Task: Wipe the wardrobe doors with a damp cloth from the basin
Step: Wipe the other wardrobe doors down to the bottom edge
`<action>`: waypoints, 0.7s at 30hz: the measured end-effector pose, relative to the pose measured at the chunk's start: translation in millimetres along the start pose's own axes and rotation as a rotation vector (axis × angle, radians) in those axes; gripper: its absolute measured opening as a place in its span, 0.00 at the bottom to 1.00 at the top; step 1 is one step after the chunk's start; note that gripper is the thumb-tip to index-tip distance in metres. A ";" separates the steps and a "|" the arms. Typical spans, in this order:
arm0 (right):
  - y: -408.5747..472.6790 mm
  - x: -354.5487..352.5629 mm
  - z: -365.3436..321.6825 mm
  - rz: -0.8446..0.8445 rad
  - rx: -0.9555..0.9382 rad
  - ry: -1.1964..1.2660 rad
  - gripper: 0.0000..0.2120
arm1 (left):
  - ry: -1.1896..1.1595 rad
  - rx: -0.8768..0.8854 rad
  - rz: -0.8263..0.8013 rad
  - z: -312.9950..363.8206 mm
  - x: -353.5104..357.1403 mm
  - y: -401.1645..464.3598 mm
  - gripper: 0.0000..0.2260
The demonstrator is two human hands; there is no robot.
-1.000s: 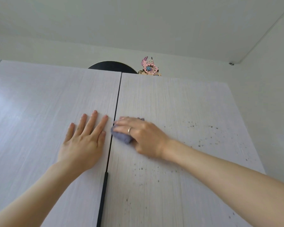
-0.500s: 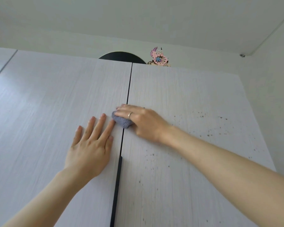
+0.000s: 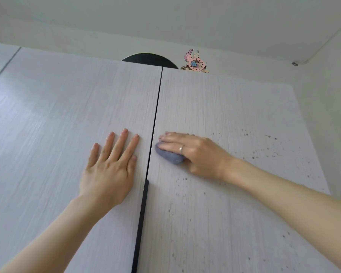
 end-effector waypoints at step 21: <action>-73.2 -12.4 28.4 0.368 0.599 -0.069 0.24 | -0.118 -0.095 -0.007 6.0 0.1 -5.7 0.22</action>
Point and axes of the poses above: each hand's wrist, its own y-axis towards the middle knuckle, its own x-axis out of the palm, z = x × y, the point moved 1 cm from there along y, towards the middle knuckle, and after that the axes turned 4 degrees about -z, right-handed, at the moved point
